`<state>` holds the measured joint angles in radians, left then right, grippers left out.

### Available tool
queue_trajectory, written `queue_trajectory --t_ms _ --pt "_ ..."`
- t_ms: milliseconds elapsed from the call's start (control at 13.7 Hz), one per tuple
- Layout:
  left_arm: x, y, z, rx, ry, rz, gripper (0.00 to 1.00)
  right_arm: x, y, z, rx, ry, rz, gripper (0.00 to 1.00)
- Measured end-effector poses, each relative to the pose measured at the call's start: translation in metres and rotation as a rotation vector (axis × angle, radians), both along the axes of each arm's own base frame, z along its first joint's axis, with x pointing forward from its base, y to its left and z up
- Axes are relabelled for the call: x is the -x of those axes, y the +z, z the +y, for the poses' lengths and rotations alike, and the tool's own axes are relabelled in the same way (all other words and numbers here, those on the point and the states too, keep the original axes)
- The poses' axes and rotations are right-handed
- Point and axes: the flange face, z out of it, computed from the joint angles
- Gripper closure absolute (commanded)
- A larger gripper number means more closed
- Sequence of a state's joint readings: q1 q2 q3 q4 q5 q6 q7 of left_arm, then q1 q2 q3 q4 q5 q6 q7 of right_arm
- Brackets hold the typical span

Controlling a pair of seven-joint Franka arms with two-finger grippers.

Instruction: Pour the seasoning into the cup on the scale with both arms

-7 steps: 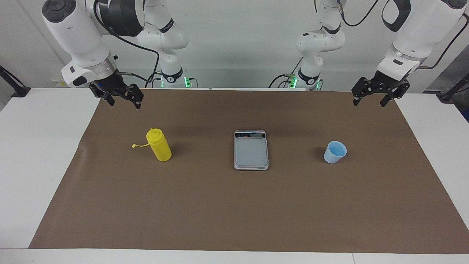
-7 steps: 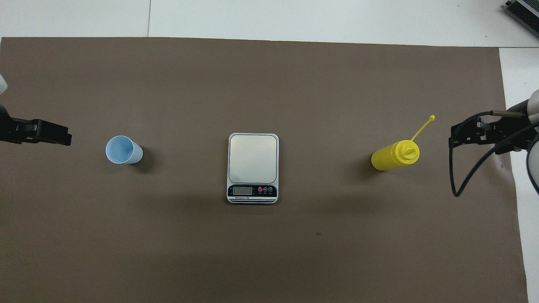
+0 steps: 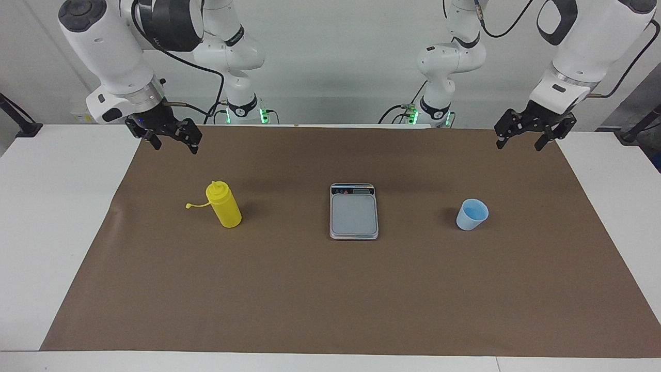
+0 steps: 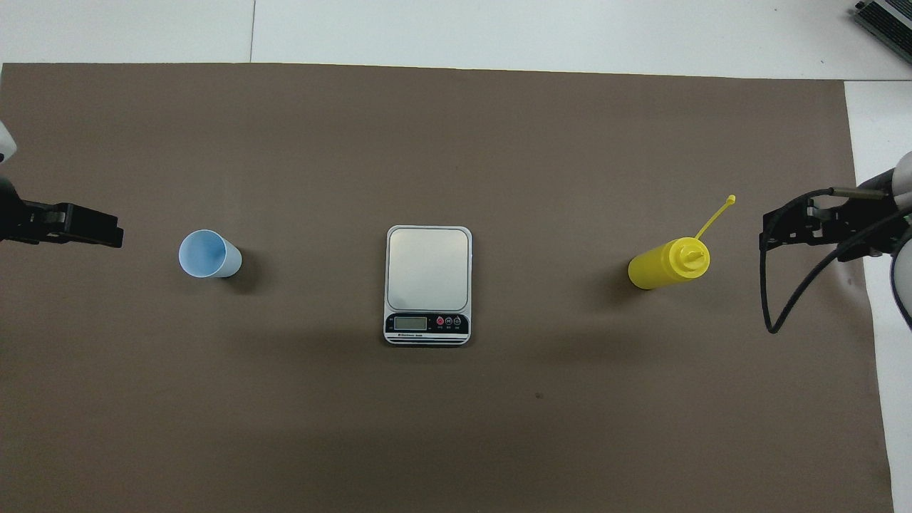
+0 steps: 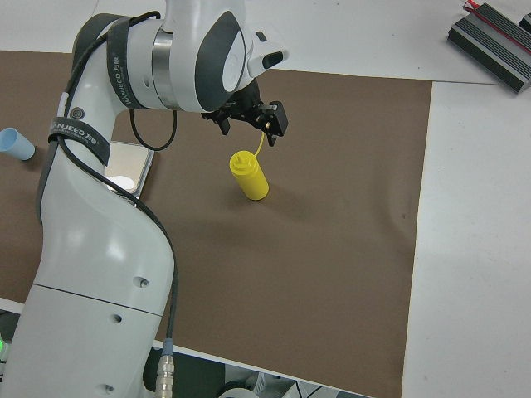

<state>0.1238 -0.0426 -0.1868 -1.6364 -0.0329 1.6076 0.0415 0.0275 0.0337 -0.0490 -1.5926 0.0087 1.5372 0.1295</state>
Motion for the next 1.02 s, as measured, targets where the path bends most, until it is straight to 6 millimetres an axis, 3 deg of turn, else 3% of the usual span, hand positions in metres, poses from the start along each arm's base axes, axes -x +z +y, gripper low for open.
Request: queue_trajectory --t_ms 803,1022 --pt "-0.002 -0.003 0.002 0.001 0.005 -0.009 0.00 0.000 0.001 0.000 0.000 0.000 -0.001 0.00" --pt "-0.009 -0.031 0.016 0.001 0.032 -0.033 0.00 0.000 0.001 0.000 0.000 0.000 -0.001 0.00"
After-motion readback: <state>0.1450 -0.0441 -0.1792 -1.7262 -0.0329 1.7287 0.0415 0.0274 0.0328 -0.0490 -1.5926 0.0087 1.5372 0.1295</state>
